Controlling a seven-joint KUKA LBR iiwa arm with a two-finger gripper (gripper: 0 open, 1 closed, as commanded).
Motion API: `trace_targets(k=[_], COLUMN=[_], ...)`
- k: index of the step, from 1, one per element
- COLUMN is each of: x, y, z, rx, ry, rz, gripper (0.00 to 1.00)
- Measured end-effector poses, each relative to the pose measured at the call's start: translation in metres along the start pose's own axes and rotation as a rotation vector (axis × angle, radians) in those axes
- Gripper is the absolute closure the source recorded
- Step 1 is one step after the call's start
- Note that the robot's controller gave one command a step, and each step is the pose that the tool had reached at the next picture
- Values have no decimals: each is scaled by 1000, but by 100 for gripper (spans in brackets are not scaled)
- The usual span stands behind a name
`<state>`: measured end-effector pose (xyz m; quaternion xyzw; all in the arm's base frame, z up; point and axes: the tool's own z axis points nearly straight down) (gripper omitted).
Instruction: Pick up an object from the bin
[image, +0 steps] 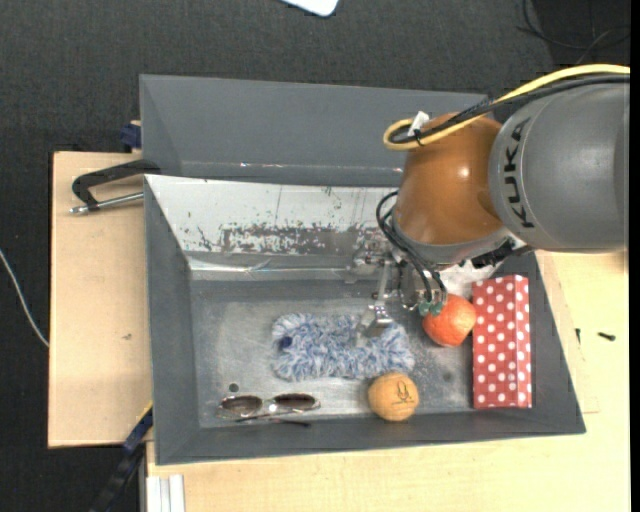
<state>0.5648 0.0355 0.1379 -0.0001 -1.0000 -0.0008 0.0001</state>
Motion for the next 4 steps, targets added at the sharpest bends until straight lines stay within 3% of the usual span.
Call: trace_targets(k=[1,2,3,4], x=[0,51,51,53], y=[0,-35,-35,-46], z=[1,33,33,-105], rx=[0,1,1,1], ry=[0,-3,-3,-5], rz=[-2,-446,-447,-418], gripper=[0,100,100,100])
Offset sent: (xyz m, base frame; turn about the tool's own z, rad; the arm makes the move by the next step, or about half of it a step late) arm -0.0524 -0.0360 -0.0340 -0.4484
